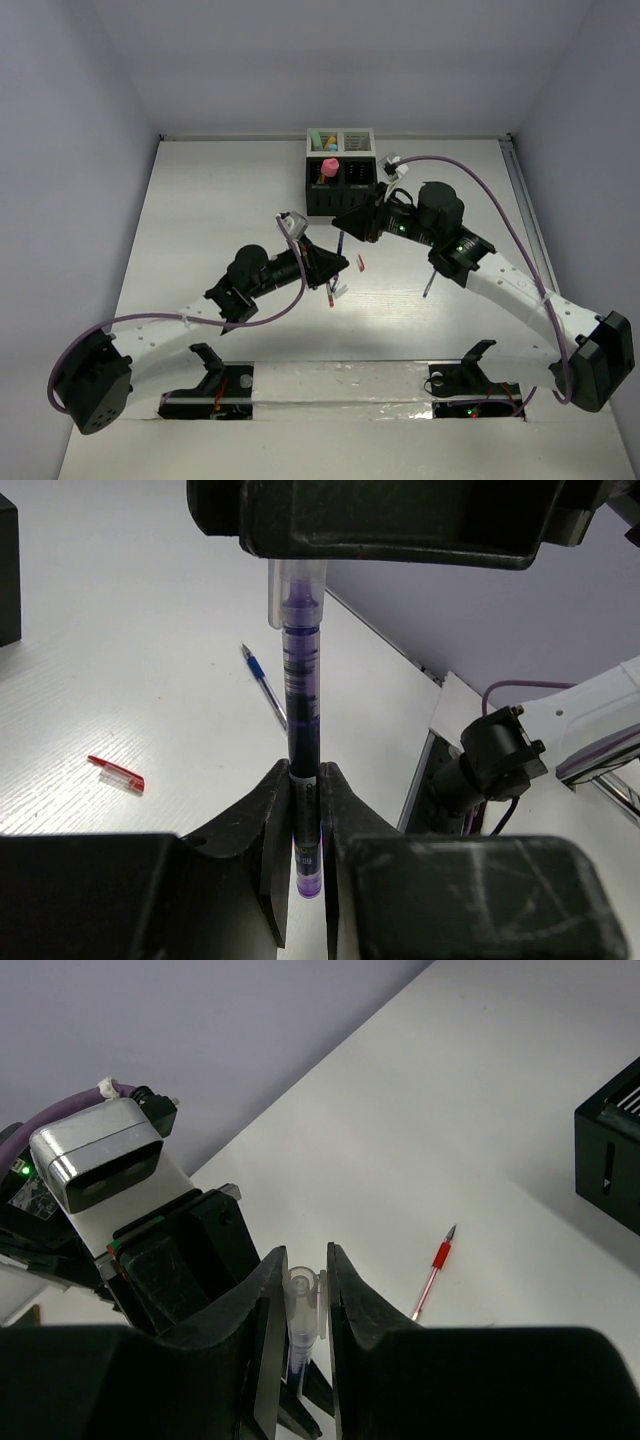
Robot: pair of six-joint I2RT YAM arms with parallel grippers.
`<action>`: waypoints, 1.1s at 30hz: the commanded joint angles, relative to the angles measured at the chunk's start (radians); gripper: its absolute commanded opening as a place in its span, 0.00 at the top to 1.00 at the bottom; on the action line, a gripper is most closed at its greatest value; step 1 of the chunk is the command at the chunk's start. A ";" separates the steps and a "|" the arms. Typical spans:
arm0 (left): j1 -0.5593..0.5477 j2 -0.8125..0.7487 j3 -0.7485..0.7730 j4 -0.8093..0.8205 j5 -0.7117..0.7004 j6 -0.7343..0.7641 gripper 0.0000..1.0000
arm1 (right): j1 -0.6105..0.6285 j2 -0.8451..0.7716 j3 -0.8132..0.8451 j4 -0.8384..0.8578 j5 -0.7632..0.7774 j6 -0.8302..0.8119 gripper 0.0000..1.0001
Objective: Sort the stationery into containers
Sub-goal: Close the pen cap on the pen.
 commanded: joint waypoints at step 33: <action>0.079 -0.095 0.253 0.055 -0.013 0.020 1.00 | 0.096 -0.026 -0.186 -0.108 -0.037 0.019 1.00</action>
